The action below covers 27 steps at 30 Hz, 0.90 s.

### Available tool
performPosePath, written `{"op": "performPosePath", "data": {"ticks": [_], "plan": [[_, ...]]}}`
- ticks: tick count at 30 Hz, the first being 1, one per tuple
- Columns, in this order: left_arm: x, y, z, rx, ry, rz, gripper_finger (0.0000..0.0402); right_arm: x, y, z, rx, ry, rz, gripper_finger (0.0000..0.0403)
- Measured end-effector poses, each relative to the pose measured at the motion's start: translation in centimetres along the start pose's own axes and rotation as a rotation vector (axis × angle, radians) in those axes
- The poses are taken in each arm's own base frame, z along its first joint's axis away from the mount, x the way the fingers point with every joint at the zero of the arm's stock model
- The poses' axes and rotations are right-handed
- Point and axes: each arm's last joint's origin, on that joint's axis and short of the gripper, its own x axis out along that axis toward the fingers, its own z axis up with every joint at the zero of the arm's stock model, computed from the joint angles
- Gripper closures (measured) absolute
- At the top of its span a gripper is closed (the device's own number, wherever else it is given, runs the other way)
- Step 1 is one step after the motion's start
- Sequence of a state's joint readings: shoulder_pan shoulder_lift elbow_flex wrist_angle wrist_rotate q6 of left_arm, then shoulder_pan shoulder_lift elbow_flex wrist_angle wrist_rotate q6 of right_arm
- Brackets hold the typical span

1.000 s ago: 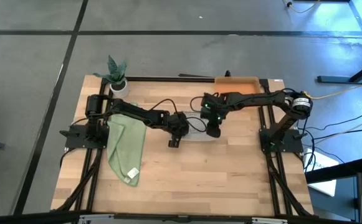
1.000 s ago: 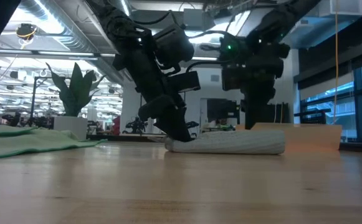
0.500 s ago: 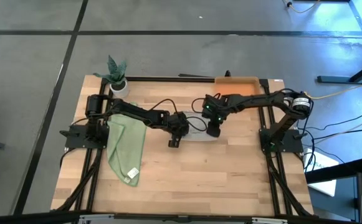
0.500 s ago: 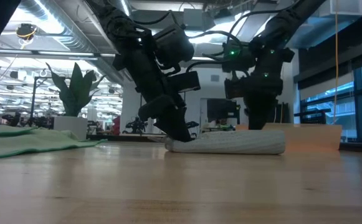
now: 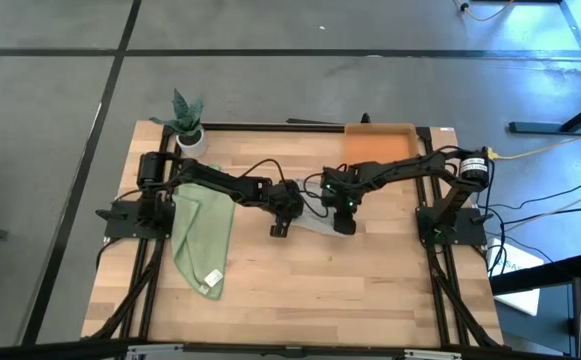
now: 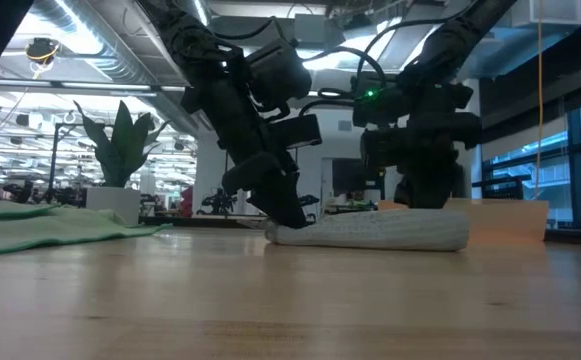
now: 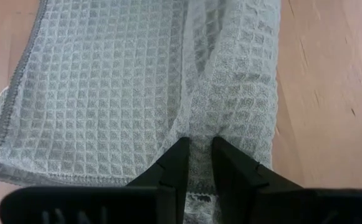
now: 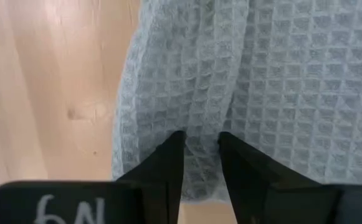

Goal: Roll microfiber towels into tight, uniform cylinder then place into a basket
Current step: Roll the gray microfiber towel

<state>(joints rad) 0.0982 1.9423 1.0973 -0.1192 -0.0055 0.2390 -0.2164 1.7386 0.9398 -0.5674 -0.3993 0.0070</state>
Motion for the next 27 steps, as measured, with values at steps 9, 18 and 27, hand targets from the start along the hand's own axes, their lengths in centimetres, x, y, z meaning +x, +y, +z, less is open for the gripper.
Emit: {"op": "performPosePath", "data": {"ticks": [9, 18, 27], "plan": [[0.0, 0.0, 0.0, 0.000, 0.000, 0.000, 0.0335, -1.9, 0.6, 1.1, 0.013, 0.010, -0.108, 0.0297], [0.0, 0.0, 0.0, 0.003, 0.001, 0.000, 0.0335, -3.9, 4.5, 2.4, -0.045, -0.046, 0.071, 0.0297], [0.0, 0.0, 0.0, 0.001, 0.000, 0.000, 0.0335, -0.6, 5.9, 1.7, -0.167, -0.057, 0.247, 0.0297]]}}
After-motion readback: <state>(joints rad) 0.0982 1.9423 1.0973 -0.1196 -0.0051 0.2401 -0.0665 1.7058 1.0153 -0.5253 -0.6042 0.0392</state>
